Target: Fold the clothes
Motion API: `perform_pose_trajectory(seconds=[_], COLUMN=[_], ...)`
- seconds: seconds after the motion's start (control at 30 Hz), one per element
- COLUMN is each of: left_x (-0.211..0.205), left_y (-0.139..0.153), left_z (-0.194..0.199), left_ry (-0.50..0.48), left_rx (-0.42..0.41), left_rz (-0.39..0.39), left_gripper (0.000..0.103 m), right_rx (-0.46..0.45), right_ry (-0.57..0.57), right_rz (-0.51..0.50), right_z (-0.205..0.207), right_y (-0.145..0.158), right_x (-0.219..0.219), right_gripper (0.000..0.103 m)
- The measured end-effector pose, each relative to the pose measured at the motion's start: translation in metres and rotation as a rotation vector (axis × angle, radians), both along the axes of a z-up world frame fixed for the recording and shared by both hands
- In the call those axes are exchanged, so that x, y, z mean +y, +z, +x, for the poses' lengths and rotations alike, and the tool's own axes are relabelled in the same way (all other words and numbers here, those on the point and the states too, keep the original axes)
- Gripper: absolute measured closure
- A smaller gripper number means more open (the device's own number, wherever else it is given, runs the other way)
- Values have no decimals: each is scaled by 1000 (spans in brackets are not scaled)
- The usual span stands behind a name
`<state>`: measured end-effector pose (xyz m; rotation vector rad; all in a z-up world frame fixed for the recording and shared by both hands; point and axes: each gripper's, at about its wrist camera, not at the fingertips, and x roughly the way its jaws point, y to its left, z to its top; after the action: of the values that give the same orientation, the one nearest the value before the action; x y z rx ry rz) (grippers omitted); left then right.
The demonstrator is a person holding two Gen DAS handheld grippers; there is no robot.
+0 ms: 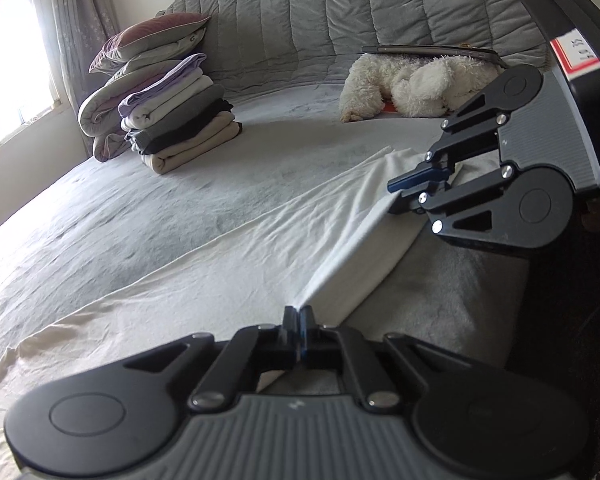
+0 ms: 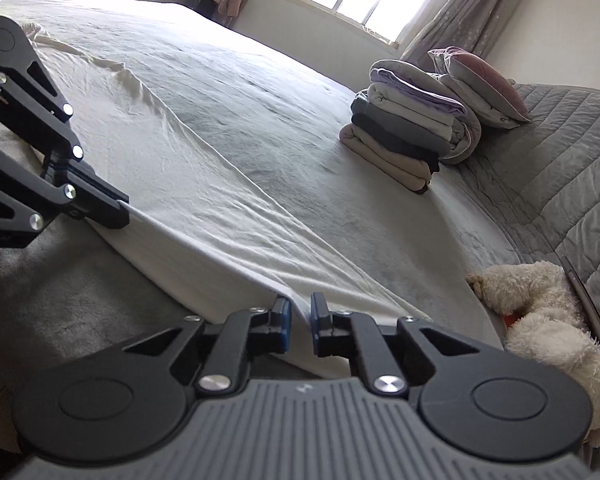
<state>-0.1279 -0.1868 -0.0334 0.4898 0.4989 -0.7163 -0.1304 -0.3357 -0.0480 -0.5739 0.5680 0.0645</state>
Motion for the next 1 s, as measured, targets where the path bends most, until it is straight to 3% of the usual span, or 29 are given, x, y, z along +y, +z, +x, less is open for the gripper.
perform_pose_trajectory(seconds=[0.2,0.53,1.0], left_x=[1,3,5], left_y=[-1,4,-1], left_z=[-1,-5,-3], left_ry=[-2,-24,-40], left_rx=[1,0,59], left_rz=[-2,1,6], left_gripper=[102,102,101], right_rx=[35,46,105], right_ry=[-44,-67,-84], right_rz=[-204,-367,-370], right_z=[-2,-9,-10], right_y=[-16,-23,-25], right_x=[-11,-16,-19], right_gripper=[103,103,103])
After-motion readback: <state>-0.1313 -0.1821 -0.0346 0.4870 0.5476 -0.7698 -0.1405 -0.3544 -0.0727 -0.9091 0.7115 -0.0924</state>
